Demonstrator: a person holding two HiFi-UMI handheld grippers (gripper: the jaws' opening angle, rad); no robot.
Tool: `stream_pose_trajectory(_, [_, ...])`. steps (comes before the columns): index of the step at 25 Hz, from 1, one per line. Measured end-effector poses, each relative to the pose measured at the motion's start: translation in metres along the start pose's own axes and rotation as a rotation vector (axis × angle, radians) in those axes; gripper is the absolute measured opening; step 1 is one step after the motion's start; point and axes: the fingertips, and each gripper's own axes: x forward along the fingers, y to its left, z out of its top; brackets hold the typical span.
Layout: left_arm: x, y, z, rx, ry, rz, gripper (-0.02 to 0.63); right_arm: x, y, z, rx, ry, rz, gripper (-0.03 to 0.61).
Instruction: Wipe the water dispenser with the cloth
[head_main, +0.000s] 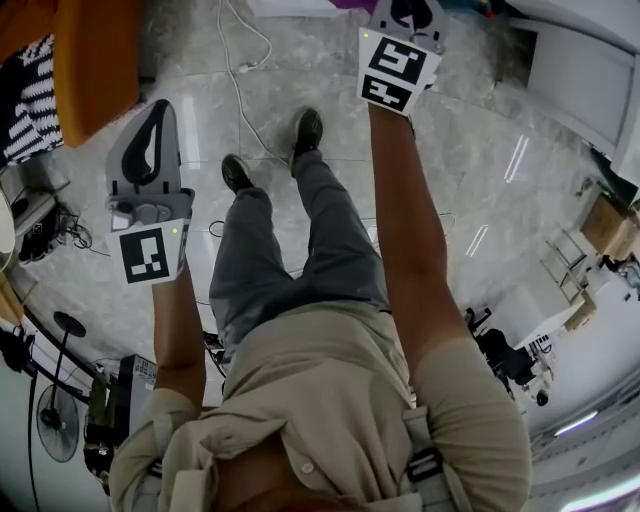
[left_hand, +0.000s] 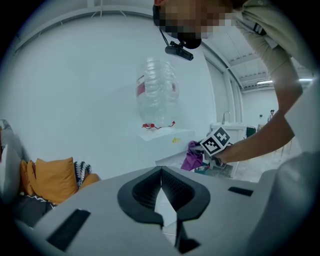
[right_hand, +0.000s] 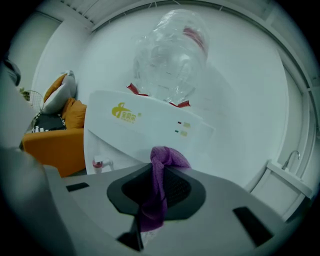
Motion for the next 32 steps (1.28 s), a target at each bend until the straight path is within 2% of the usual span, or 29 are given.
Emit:
stream_pose_trajectory(4, [-0.003,0.001,-0.003,-0.004,0.006,0.007,0.017,0.005,0.034,-0.008,0.018,0.028,0.062,0.063])
stream_pose_trajectory(7, [-0.011,0.011,-0.01,-0.009,0.013,0.029,0.017,0.007,0.081,0.001,0.017,0.011,0.153,0.063])
stream_pose_trajectory(11, [-0.028,0.026,-0.022,-0.022,0.021,0.062,0.017,0.005,0.156,0.021,-0.042,-0.022,0.316,0.063])
stream_pose_trajectory(13, [-0.034,0.032,-0.028,-0.027,0.027,0.074,0.017,0.008,0.176,0.02,-0.044,0.001,0.347,0.063])
stream_pose_trajectory(17, [-0.04,0.04,-0.034,-0.03,0.034,0.083,0.017,0.009,0.169,0.018,-0.041,0.01,0.304,0.063])
stream_pose_trajectory(20, [-0.039,0.037,-0.034,-0.028,0.031,0.075,0.017,0.006,0.144,0.011,-0.044,0.01,0.236,0.063])
stream_pose_trajectory(26, [-0.02,0.022,-0.024,-0.015,0.019,0.037,0.017,0.001,0.043,-0.022,-0.005,0.058,0.032,0.063])
stream_pose_trajectory(32, [0.001,0.002,-0.012,-0.007,0.011,-0.003,0.017,-0.007,-0.034,-0.046,0.04,0.075,-0.088,0.063])
